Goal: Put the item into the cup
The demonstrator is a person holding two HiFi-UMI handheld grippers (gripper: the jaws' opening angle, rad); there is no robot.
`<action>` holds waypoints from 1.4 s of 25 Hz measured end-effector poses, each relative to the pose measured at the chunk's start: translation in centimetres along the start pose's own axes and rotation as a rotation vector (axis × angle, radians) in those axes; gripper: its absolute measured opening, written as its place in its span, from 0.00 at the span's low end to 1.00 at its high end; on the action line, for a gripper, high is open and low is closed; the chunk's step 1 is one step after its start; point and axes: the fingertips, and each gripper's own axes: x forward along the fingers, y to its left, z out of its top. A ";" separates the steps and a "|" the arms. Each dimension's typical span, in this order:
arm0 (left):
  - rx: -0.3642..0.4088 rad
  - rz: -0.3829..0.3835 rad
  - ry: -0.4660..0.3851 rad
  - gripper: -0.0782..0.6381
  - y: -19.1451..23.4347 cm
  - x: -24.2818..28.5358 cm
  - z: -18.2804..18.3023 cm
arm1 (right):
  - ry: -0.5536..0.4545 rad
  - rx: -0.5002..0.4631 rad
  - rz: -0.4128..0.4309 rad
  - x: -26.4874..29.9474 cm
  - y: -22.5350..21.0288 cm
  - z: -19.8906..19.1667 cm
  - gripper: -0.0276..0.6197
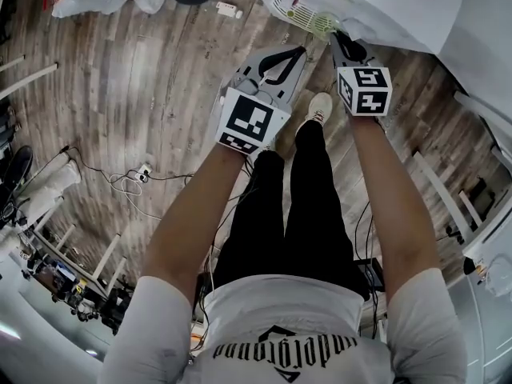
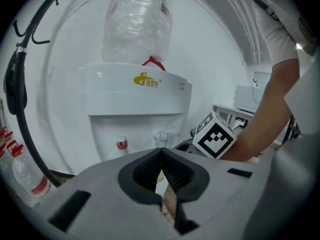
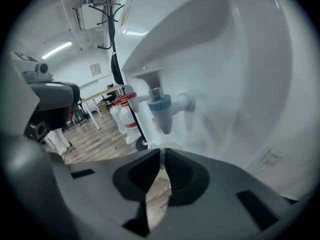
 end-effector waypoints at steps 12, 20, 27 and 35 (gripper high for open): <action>-0.037 0.029 0.000 0.12 1.4 0.1 -0.3 | 0.023 0.008 -0.011 0.9 0.0 -0.5 0.26; -0.028 0.027 -0.017 0.12 1.1 -2.5 1.9 | 0.003 -0.003 -0.006 -2.0 2.1 1.0 0.27; 0.038 0.017 -0.064 0.12 -0.2 -7.0 6.8 | -0.057 -0.031 -0.012 -8.1 4.8 4.4 0.27; 0.098 0.020 -0.127 0.12 -3.9 -14.2 12.6 | -0.162 -0.083 -0.016 -19.1 9.1 8.8 0.26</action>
